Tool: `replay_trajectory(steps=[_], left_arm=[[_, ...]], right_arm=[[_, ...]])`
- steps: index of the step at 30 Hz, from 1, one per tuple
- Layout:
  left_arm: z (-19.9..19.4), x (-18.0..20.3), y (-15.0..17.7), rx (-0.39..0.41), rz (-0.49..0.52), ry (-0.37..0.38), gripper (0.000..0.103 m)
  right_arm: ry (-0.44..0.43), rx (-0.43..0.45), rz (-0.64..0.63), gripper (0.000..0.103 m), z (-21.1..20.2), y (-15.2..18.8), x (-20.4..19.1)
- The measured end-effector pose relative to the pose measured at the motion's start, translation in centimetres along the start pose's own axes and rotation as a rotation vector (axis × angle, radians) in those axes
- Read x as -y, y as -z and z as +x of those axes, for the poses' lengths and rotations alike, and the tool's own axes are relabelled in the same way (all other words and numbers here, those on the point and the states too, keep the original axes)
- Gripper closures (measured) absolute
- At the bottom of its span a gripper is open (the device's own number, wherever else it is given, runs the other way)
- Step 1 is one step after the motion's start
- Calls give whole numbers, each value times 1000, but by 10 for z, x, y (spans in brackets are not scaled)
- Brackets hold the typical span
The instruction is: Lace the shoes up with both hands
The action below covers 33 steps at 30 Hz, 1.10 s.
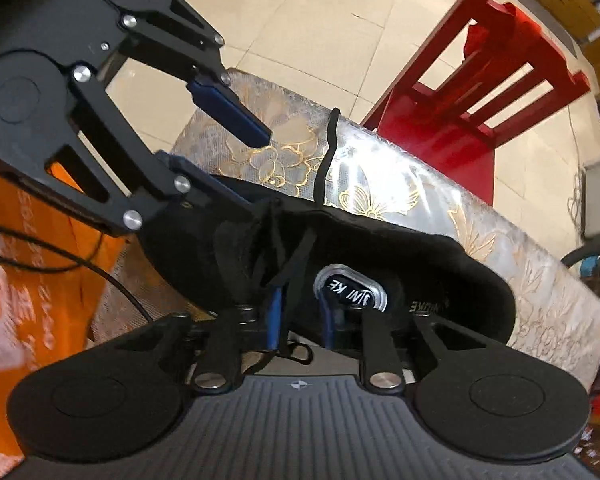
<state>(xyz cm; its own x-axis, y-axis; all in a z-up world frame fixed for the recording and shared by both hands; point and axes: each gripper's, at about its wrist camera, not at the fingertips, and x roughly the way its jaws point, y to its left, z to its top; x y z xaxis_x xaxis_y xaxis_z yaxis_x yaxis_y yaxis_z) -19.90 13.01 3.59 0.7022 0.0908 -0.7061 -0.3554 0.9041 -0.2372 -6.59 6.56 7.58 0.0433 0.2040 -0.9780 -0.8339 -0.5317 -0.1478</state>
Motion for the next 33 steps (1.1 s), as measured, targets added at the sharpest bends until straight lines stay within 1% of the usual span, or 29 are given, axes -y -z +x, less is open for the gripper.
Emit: replay_trajectory(steps=[1,2,3,5,7,8,10,13,16,19,20,21,22,23,24,25,28,30,32,33], left_arm=[[0,0,1,-6,2,-2,60],[0,-1,2,-14,7,-3,60],[1,-1,4,-23,13,-5,60],[3,-2,6,-43,26,-14,60],[5,-3,7,-54,45,-11,60],[6,-4,8,-61,60,-7,60],[9,-5,8,-78,93,8,60],[12,-9,7,-101,131,29,59],[13,-18,8,-117,149,58,59],[12,-27,8,-125,149,83,58],[14,-30,7,-128,146,93,58],[15,-32,6,-131,145,105,58],[16,-34,6,-134,147,118,57],[18,-35,5,-135,151,130,57],[18,-36,5,-134,159,137,56],[19,-36,4,-133,165,143,56],[19,-38,3,-136,185,161,56],[17,-39,3,-136,202,172,56],[16,-41,3,-133,216,177,57],[16,-43,3,-131,216,179,56]], right_arm=[[2,7,29,92,-4,1,2],[19,28,59,102,-11,2,4],[55,54,102,102,-20,5,6],[74,146,229,102,-43,13,11],[39,232,350,102,-57,21,9],[32,263,399,102,-58,24,4],[28,298,489,102,-48,31,-9],[-16,346,690,102,-24,37,-22],[8,340,835,102,0,36,-39],[70,299,899,100,11,33,-51],[79,288,908,99,11,32,-57],[87,274,908,92,12,30,-60],[94,259,907,87,13,28,-63],[113,248,906,77,14,25,-65],[136,246,902,75,13,21,-68],[159,245,898,75,12,18,-71],[208,260,812,74,5,3,-78],[243,261,721,74,5,-10,-79],[258,248,609,74,10,-24,-79],[264,238,558,74,13,-30,-78]])
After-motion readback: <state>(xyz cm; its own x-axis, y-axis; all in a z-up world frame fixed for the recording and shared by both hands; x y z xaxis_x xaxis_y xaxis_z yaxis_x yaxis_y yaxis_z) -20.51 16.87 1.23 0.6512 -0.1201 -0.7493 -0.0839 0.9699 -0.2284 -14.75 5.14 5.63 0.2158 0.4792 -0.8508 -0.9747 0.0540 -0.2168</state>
